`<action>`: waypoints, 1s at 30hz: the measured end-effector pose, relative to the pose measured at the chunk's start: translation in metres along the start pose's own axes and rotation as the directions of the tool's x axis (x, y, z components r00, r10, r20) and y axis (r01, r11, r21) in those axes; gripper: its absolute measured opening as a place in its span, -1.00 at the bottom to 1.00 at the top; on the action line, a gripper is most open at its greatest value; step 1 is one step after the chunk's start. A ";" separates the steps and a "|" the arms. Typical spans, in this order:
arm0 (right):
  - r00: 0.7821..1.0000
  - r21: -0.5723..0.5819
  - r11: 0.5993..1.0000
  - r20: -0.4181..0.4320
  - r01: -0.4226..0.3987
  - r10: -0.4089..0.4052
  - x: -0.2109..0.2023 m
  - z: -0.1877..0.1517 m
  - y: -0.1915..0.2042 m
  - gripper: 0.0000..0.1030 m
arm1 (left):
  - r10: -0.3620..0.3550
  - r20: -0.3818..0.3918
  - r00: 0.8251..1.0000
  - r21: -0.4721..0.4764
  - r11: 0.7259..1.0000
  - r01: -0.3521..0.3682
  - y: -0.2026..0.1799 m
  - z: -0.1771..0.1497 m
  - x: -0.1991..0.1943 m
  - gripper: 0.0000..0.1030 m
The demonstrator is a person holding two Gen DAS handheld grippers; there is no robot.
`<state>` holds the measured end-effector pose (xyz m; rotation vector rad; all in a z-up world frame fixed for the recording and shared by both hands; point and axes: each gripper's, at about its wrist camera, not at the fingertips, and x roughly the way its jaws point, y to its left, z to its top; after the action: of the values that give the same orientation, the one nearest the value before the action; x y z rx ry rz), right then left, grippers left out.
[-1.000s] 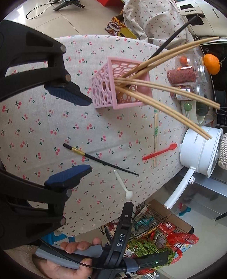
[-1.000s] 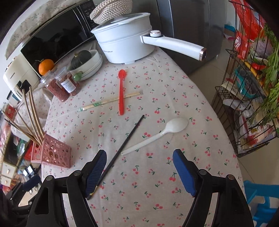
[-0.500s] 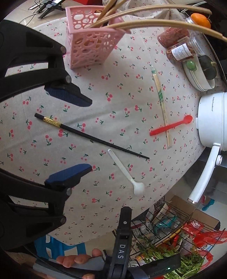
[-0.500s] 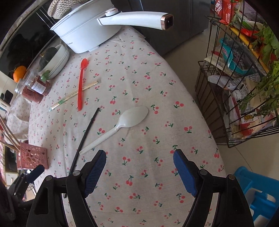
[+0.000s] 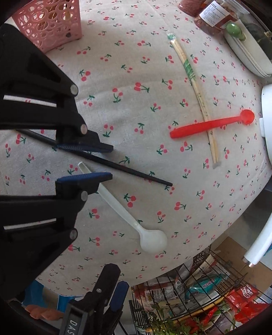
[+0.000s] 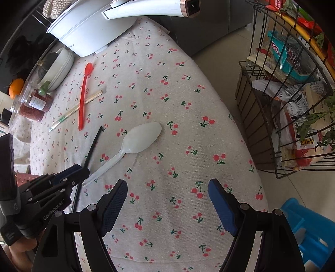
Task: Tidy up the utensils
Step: 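Lower the left tool onto the gold-tipped black chopstick and close on it, then lift the black chopstick with the left tool while the right tool grasps the white plastic spoon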
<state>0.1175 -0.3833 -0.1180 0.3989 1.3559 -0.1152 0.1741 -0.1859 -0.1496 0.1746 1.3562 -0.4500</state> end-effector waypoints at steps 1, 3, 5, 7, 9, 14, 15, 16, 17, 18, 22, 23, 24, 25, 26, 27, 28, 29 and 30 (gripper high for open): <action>1.000 0.001 1.000 0.000 0.002 -0.002 0.000 0.000 0.000 0.56 | 0.012 -0.012 1.000 0.009 1.000 -0.012 -0.003 0.002 0.001 -0.60; 1.000 0.002 1.000 -0.003 0.003 -0.003 0.001 0.000 0.000 0.56 | 0.042 -0.025 0.999 0.028 0.999 -0.041 -0.007 0.004 0.003 -0.68; 1.000 0.003 1.000 -0.007 0.003 -0.003 0.002 0.000 0.001 0.57 | 0.089 -0.029 0.996 0.057 0.995 -0.087 -0.012 0.003 0.005 -0.82; 1.000 0.002 1.000 -0.006 0.006 -0.006 0.002 0.001 0.003 0.56 | 0.115 0.011 0.993 0.047 0.992 -0.116 -0.011 -0.002 -0.002 -0.85; 1.000 -0.002 1.000 0.005 0.014 -0.013 0.001 0.002 0.004 0.56 | 0.111 0.075 0.991 0.039 0.993 -0.114 -0.006 -0.011 -0.019 -0.88; 1.000 0.011 1.000 0.015 0.007 -0.007 0.002 0.004 0.009 0.57 | 0.062 0.204 0.977 0.011 0.998 -0.066 0.016 -0.044 -0.076 -0.88; 1.000 0.022 1.000 0.015 -0.002 0.002 0.003 0.005 0.009 0.57 | 0.052 0.230 0.972 0.007 0.998 -0.055 0.020 -0.052 -0.086 -0.88; 1.000 0.036 0.999 0.013 -0.014 0.013 0.004 0.006 0.009 0.57 | 0.039 0.253 0.967 0.003 0.999 -0.041 0.027 -0.060 -0.095 -0.88; 1.000 0.052 0.998 0.009 -0.030 0.029 0.005 0.008 0.009 0.57 | 0.027 0.275 0.961 -0.003 1.000 -0.027 0.033 -0.067 -0.105 -0.88; 0.999 0.070 0.996 0.008 -0.050 0.050 0.006 0.009 0.009 0.57 | 0.015 0.298 0.955 -0.008 1.000 -0.013 0.037 -0.076 -0.113 -0.88; 0.992 0.155 0.981 0.046 -0.120 0.114 0.008 0.018 0.011 0.53 | -0.013 0.357 0.934 -0.025 0.999 0.023 0.051 -0.094 -0.125 -0.88; 0.991 0.171 0.977 0.052 -0.127 0.119 0.010 0.020 0.012 0.50 | -0.016 0.355 0.935 -0.037 0.999 0.032 0.056 -0.097 -0.126 -0.88; 0.992 0.183 0.975 0.054 -0.125 0.117 0.013 0.022 0.015 0.37 | -0.026 0.347 0.937 -0.051 0.998 0.046 0.060 -0.098 -0.126 -0.88; 0.993 0.195 0.974 0.053 -0.118 0.109 0.017 0.023 0.018 0.22 | -0.039 0.345 0.938 -0.059 0.996 0.064 0.064 -0.099 -0.127 -0.88; 0.994 0.209 0.972 0.053 -0.107 0.098 0.020 0.025 0.020 0.15 | -0.048 0.350 0.935 -0.062 0.995 0.074 0.069 -0.102 -0.131 -0.88; 0.995 0.224 0.970 0.051 -0.096 0.086 0.024 0.026 0.022 0.06 | -0.050 0.355 0.934 -0.063 0.995 0.077 0.072 -0.102 -0.132 -0.88; 0.996 0.239 0.967 0.052 -0.087 0.076 0.027 0.028 0.024 0.04 | -0.051 0.358 0.932 -0.064 0.995 0.079 0.073 -0.106 -0.136 -0.88; 0.996 0.251 0.965 0.074 -0.075 0.058 0.026 0.029 0.026 0.04 | -0.055 0.360 0.932 -0.067 0.994 0.084 0.076 -0.107 -0.137 -0.88; 0.996 0.260 0.964 0.083 -0.061 0.040 0.027 0.032 0.029 -0.01 | -0.061 0.359 0.931 -0.072 0.993 0.093 0.079 -0.107 -0.138 -0.88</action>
<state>0.1617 -0.3629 -0.1328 0.6453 1.2562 -0.2672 0.0898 -0.0452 -0.0497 -0.0341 1.0240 -0.4619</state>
